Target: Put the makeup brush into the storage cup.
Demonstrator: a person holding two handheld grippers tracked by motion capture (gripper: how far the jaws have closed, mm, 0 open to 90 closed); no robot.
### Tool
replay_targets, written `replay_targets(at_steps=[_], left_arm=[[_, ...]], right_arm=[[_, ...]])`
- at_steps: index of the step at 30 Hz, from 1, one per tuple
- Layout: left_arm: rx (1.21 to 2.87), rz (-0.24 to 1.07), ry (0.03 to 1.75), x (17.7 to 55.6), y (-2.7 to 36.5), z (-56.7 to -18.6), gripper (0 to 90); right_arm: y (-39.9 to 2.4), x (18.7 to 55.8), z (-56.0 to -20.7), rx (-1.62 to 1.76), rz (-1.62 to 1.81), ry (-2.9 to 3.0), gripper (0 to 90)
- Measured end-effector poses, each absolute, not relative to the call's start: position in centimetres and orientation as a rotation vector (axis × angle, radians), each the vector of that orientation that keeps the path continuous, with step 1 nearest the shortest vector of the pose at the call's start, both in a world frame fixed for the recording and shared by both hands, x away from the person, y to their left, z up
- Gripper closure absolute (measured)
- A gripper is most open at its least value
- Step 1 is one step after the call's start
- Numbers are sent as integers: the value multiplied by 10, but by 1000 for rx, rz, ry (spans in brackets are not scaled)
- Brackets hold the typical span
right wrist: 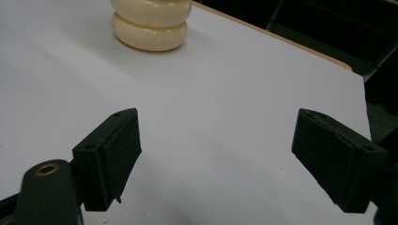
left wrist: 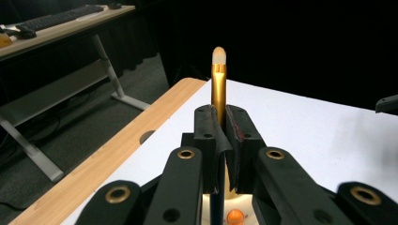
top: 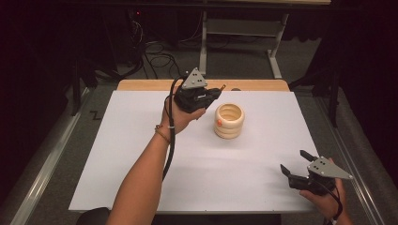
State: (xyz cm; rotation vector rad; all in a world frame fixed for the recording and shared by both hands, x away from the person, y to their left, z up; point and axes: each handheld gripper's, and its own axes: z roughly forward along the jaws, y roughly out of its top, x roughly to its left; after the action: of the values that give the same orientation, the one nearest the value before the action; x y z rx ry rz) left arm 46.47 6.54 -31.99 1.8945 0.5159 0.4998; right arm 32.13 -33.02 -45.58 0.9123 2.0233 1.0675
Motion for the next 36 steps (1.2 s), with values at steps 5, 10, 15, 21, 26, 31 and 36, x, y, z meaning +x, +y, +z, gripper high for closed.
replay_targets(at_steps=[5,10,15,21,26,31,36], left_arm=[[1883,498,499,467,58,-321,844],[1886,496,499,472,49,-322,844],[1887,499,485,473,44,-319,844],[1871,481,482,475,37,-318,844],[1868,489,482,476,31,-316,844],[1865,486,469,476,27,-313,844],[1860,481,463,477,23,-312,844]], right_arm=[[-330,321,-456,915,1064,2023,169],[-330,321,-456,912,1069,2023,169],[-331,322,-456,920,1069,2022,169],[-331,321,-456,922,1071,2020,169],[-331,322,-457,909,1072,2025,169],[-331,322,-457,914,1072,2028,169],[-331,322,-457,909,1064,2028,169]])
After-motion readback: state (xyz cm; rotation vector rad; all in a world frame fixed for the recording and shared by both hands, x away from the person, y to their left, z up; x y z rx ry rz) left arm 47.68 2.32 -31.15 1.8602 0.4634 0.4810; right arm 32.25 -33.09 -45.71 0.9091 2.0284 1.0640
